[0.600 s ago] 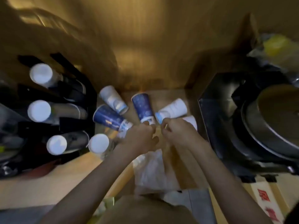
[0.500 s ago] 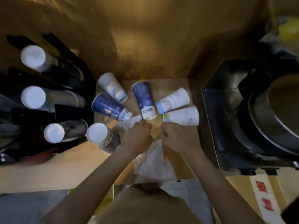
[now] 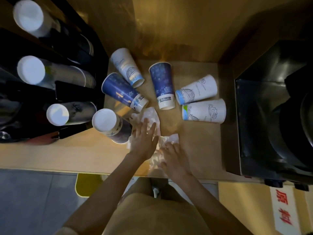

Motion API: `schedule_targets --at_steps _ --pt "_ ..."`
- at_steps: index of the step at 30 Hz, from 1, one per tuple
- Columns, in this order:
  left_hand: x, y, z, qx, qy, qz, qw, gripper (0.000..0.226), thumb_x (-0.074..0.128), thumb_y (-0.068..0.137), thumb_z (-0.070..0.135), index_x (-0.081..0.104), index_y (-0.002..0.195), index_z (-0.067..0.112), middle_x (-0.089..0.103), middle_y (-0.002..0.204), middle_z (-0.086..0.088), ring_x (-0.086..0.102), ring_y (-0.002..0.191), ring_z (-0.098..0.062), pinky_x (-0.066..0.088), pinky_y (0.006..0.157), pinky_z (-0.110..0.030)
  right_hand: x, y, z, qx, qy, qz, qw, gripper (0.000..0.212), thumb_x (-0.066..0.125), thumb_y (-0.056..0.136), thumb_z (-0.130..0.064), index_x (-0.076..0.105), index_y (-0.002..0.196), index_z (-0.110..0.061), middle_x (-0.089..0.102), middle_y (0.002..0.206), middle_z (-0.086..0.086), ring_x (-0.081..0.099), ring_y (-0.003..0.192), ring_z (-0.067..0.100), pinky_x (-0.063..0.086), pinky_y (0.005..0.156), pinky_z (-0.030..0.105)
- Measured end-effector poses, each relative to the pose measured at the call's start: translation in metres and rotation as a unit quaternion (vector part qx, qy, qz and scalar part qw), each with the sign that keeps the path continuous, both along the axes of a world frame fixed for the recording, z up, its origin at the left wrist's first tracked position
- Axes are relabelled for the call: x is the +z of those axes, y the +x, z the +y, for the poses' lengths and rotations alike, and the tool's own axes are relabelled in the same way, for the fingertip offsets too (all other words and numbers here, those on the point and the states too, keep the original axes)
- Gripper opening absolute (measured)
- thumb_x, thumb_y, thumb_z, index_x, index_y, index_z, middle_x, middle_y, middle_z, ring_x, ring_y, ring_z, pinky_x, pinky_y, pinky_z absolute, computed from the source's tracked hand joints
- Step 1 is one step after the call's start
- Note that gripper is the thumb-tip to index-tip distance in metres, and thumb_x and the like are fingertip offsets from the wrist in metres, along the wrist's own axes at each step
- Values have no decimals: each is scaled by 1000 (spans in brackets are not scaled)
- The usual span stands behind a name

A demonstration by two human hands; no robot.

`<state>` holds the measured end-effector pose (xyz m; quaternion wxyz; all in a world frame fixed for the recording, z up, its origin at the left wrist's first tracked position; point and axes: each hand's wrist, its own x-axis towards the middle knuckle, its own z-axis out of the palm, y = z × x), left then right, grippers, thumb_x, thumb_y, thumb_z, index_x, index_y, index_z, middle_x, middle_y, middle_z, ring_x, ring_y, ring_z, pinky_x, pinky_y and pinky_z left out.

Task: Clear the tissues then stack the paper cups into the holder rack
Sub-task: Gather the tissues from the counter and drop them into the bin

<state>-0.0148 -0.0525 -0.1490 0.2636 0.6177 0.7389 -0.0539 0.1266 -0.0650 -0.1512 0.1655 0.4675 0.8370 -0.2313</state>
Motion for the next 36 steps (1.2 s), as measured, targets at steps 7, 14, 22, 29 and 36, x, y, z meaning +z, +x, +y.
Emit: schedule_targets --at_steps 7,14,22,29,36 --pt "0 4 -11 20 4 -51 998 48 25 98 32 26 144 20 9 159 -6 6 146 -28 11 117 -47 -11 26 11 -55 67 62 994 40 87 41 -17 71 78 -20 68 82 -1 67 76 16 52 60 19" --pt "2 6 -31 -10 15 32 999 43 70 71 9 62 113 20 61 123 -10 58 113 -36 54 70 -49 -3 32 21 -215 38 164 962 33 47 86 -8 55 118 -13 64 115 9 60 102 27 52 80 39" --pt "-1 -10 -72 32 66 -36 997 40 50 85 5 59 120 22 61 120 -11 62 104 -32 55 74 -39 16 3 7 -138 -20 212 967 33 46 90 -12 62 118 -17 69 98 12 60 81 22 34 61 17" --pt "8 -52 -161 187 127 -76 971 46 31 81 37 65 100 13 69 92 -14 67 64 -34 51 50 -33 18 -61 -49 -160 -136 312 927 25 44 82 -11 52 59 -15 49 52 6 46 54 14 37 56 34" --pt "-24 -103 -276 375 130 -131 909 21 50 83 -2 67 95 4 63 101 -18 63 79 -37 49 65 -37 -12 -121 -135 -133 -195 309 921 23 51 83 0 69 98 3 70 87 17 58 80 19 37 61 19"
